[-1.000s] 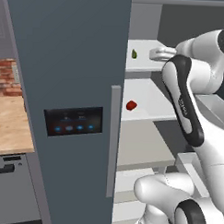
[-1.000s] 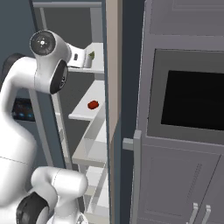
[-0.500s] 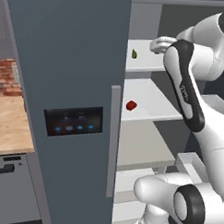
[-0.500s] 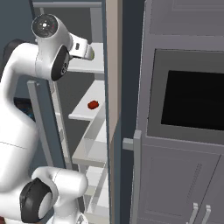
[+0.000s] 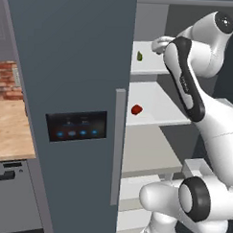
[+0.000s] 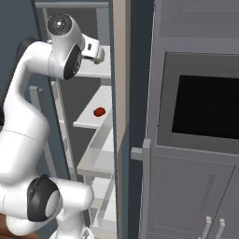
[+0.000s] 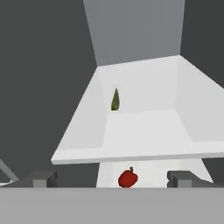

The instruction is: Place the ketchup and ketchup from the counter to the top shelf of the fridge. If the existing items in the fridge are on the top shelf, move them to other shelves.

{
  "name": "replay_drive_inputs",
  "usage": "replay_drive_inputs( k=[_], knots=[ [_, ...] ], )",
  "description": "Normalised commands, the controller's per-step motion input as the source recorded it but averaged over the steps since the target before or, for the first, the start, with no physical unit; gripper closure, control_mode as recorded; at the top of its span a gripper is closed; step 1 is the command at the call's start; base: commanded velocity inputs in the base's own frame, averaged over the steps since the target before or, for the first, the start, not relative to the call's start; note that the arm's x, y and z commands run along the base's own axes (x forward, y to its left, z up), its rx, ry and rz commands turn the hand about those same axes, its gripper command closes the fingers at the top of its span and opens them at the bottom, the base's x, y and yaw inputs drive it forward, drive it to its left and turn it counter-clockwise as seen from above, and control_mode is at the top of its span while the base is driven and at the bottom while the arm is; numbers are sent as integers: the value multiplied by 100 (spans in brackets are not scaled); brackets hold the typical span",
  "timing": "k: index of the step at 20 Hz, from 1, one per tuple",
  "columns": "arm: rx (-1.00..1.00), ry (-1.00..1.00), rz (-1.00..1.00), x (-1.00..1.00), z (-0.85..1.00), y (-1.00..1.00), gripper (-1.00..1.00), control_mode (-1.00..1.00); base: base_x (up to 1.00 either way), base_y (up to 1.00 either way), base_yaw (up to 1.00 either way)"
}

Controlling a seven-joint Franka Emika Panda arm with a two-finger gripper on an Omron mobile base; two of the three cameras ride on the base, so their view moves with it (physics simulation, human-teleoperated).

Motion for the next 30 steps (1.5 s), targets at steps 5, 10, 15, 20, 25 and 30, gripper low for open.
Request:
replay_drive_inputs(
  k=[5,10,15,20,25,30],
  knots=[
    [0,9,0,51,-7,0,-100,-100,0,0,0],
    [-4,11,0,48,-39,0,-100,-100,0,0,0],
    [-1,6,0,47,-17,0,-100,-100,0,0,0],
    [0,0,0,41,-14,2,-100,-100,0,0,0],
    [0,0,0,38,-21,5,-100,-100,0,0,0],
    [0,0,0,44,-22,11,-100,-100,0,0,0]
  ],
)
